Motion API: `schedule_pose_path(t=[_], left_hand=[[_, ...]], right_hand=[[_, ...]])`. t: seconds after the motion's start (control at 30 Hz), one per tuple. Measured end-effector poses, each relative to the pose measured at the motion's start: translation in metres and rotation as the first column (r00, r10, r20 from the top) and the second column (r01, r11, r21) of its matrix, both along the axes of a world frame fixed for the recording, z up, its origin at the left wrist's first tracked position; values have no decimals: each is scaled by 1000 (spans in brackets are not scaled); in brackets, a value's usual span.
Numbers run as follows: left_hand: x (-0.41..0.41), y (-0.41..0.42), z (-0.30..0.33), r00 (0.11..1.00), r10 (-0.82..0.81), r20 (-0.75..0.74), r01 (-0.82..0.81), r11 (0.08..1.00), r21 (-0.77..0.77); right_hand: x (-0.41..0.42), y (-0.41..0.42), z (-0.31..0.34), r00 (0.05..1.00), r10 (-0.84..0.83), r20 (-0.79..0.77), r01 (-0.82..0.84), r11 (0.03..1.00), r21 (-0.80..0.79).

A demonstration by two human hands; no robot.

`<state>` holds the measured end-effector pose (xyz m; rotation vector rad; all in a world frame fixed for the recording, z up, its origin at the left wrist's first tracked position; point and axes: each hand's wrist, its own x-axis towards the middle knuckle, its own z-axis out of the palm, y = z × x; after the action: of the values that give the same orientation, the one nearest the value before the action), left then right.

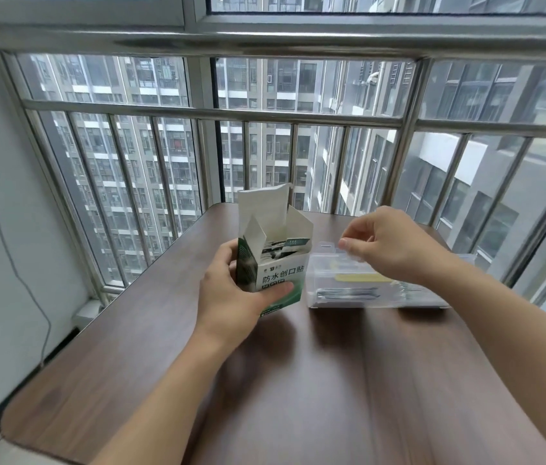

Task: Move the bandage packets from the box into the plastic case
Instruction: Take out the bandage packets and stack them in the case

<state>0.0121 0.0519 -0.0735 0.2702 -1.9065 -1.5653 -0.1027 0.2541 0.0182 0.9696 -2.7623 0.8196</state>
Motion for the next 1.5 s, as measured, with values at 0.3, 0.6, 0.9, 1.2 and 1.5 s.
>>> schedule_pose_path(t=[0.3,0.6,0.9,1.2,1.5], left_hand=[[8,-1,9,999,-49,-19,48,997,-59],[15,2,14,987,-163,-8,160,978,-135],[17,-9,16,986,-169,6,169,984,-62],[19,-24,8,992,-122,27,123,992,-36],[7,-43,-17,993,76,91,-71,996,-49]], right_hand=[[61,-9,47,944,289,-161,-311,941,-134],[50,-50,34,963,234,-132,-159,892,422],[42,-63,21,942,279,-188,-211,926,314],[43,-57,42,952,256,-167,-252,967,47],[33,-35,44,932,274,238,-135,871,-473]])
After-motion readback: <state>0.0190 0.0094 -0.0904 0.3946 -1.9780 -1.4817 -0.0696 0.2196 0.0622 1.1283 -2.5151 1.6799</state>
